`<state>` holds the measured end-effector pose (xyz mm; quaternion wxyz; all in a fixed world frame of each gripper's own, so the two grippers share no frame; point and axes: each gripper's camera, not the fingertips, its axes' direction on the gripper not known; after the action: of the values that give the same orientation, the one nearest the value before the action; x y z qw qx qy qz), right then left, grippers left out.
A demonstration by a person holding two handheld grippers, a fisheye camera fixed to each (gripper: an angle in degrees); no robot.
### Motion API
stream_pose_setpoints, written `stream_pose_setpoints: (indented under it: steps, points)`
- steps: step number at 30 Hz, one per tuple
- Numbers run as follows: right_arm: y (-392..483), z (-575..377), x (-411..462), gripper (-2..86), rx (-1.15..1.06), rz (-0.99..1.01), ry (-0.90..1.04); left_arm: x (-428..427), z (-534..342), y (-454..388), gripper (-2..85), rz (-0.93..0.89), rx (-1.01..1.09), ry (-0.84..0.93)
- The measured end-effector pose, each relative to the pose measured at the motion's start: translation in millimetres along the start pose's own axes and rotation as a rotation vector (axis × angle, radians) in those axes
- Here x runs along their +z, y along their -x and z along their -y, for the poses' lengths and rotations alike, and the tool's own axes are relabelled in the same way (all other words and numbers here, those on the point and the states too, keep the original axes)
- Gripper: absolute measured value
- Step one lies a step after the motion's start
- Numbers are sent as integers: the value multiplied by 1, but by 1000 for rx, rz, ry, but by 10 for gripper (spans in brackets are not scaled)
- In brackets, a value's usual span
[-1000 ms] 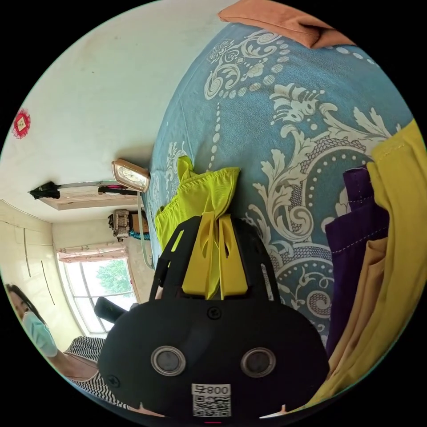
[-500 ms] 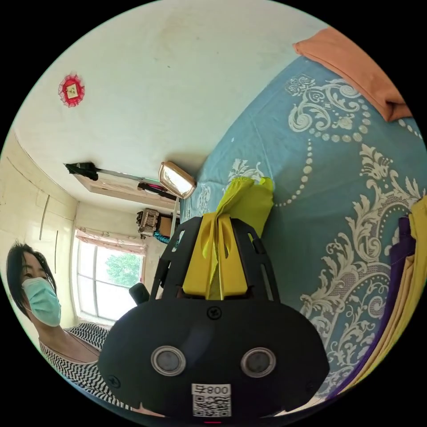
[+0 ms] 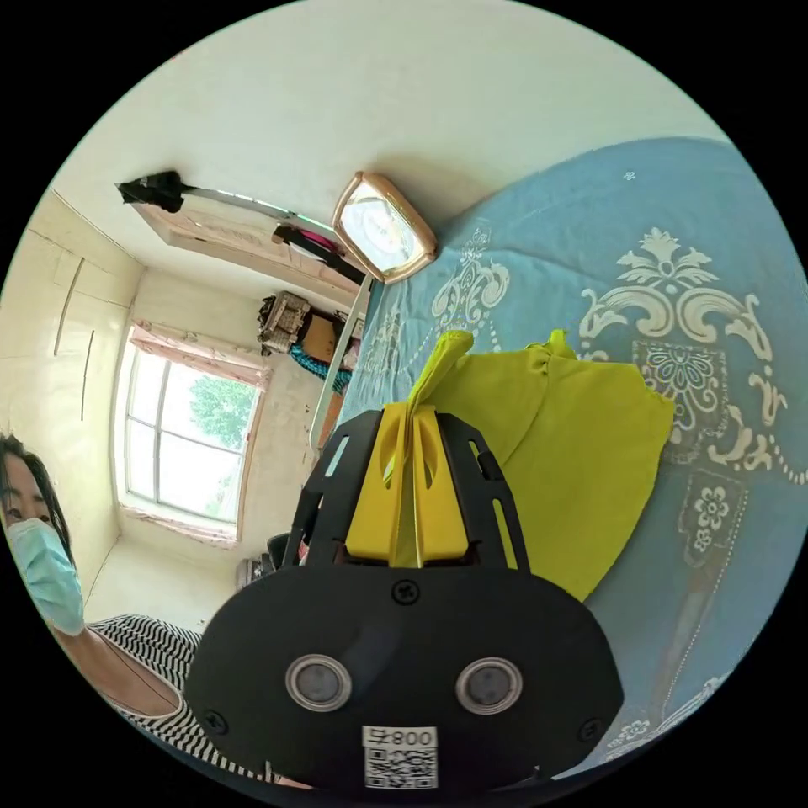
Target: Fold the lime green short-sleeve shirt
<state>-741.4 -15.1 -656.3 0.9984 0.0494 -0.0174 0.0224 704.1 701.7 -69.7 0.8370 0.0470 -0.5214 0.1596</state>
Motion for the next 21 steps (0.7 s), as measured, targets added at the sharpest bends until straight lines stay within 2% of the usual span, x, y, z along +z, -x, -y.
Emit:
stream_pose_setpoints:
  steps: [5,14,21]
  points:
    - [70,59,52,6,-15,-48,101,-22,-16,68,12,-23,-118,-77]
    - [172,136,97,9,-40,-180,250,-33,-39,160,15,-19,-242,-99]
    - [254,175,83,15,-108,-240,284,-37,-56,211,14,-21,-303,-102]
